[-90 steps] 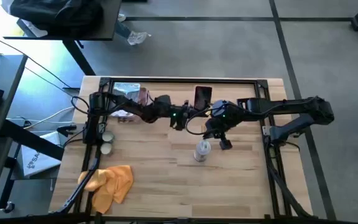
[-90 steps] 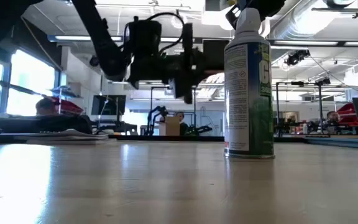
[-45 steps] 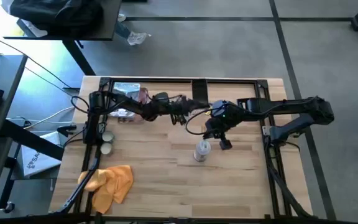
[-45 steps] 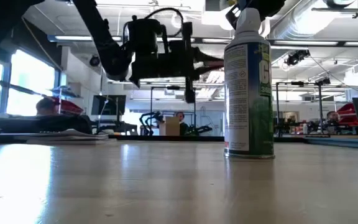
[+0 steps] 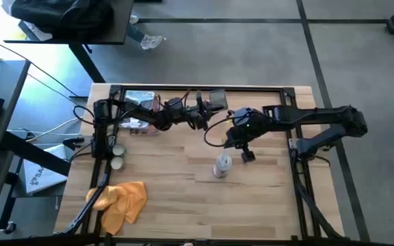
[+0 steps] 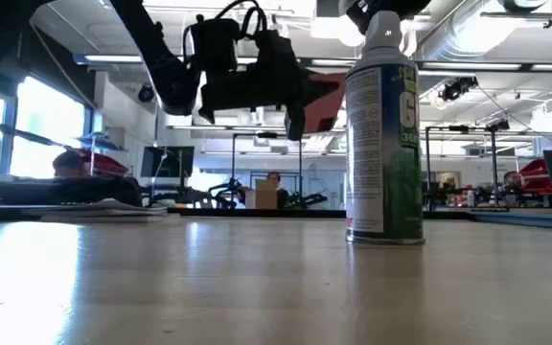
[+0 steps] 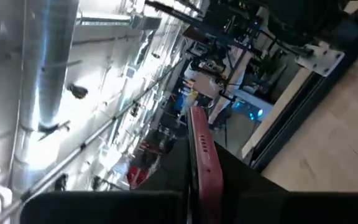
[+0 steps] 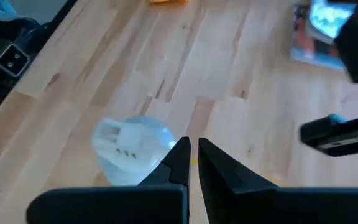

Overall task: Apply microfiber cloth
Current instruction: Spray the cellphone on the front and back using the spray bottle

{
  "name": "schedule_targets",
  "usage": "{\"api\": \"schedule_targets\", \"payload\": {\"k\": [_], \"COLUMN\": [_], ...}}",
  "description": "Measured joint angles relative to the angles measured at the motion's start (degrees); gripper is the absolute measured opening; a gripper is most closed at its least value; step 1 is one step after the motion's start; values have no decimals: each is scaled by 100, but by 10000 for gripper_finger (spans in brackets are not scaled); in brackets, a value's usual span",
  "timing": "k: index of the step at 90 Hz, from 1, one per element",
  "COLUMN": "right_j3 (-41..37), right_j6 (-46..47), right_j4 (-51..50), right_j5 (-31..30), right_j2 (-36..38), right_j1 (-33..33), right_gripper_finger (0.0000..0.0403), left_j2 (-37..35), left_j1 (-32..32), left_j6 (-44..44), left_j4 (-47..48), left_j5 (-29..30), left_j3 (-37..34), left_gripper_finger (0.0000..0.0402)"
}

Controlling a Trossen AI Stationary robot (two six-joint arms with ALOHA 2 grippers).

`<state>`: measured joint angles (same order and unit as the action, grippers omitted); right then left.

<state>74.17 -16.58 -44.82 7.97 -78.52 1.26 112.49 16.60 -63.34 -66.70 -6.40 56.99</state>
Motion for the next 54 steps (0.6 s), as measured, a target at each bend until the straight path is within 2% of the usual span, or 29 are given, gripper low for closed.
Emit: {"api": "schedule_targets", "payload": {"k": [19,38,54], "right_j3": [247,398,420], "right_j6": [108,399,1184], "right_j4": [-48,-47,-40], "right_j5": [-338,-683,-1101], "right_j2": [4,9,9], "right_j1": [322,569,725], "right_gripper_finger": [0,0,0], "left_j2": [-133,-862,-1660], "left_j1": [0,0,-18], "left_j6": [765,1946,2755], "left_j4": [31,30,434], "left_j5": [77,108,143], "left_j3": [-231,-676,-1022], "left_gripper_finger": [12,12,12]}}
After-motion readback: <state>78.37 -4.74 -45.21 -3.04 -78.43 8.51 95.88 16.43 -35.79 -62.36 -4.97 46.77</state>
